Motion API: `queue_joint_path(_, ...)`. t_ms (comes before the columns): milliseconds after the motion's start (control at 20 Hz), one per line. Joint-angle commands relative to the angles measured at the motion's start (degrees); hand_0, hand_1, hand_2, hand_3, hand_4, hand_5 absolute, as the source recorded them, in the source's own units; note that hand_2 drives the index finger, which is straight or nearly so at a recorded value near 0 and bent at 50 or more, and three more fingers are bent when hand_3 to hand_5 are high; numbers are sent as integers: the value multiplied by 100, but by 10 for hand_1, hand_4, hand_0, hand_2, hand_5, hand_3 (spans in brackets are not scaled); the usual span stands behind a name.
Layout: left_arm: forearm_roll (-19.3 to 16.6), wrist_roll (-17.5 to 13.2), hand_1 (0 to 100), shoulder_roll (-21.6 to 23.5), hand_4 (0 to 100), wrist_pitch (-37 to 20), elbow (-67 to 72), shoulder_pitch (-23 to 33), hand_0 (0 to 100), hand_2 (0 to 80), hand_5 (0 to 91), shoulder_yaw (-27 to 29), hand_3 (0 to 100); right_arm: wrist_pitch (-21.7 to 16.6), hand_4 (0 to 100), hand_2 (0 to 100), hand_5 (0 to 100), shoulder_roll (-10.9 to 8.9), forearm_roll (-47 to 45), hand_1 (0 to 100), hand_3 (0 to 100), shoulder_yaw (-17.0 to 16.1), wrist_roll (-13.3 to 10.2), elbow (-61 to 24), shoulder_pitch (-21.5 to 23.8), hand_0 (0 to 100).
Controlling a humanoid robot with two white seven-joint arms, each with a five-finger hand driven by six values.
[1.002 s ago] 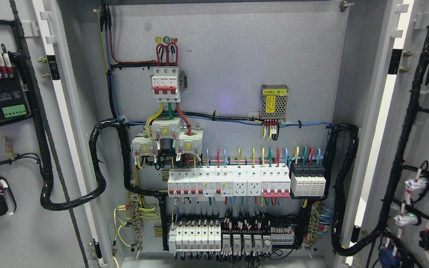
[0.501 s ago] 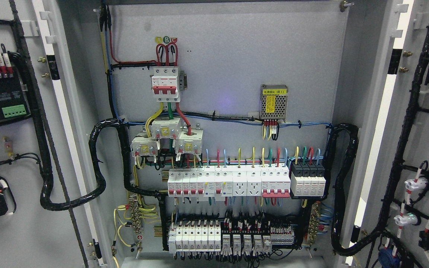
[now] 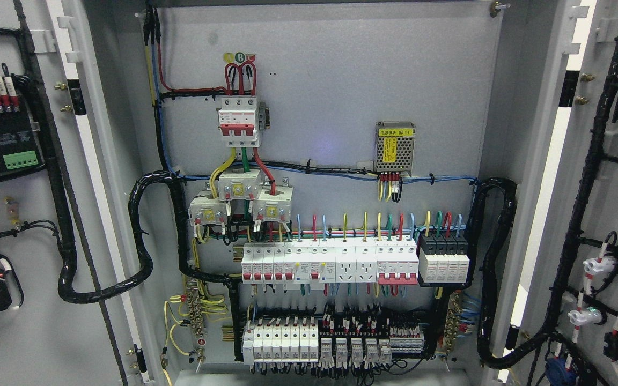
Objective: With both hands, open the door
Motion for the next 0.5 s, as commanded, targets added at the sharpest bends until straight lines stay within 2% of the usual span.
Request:
queue_joint_path(0, -2, 1, 0, -194, 30, 14, 183, -26, 0, 0, 0, 93, 0, 85, 0, 0, 0, 211, 519, 0, 0, -7, -4, 475, -125, 0)
queue_joint_path(250, 33, -8, 0, -203, 30, -12, 156, -26, 0, 0, 0, 84, 0, 129, 0, 0, 0, 185, 573, 0, 0, -94, -56, 554, -151, 0)
queue_joint_path(401, 59, -8, 0, -203, 31, -21, 156, -26, 0, 0, 0, 84, 0, 427, 0, 0, 0, 176, 573, 0, 0, -419, -460, 598, -256, 0)
queue_joint_path(451, 51, -8, 0, -203, 31, -39, 156, -26, 0, 0, 0, 84, 0, 463, 0, 0, 0, 176, 573, 0, 0, -437, -574, 581, -265, 0)
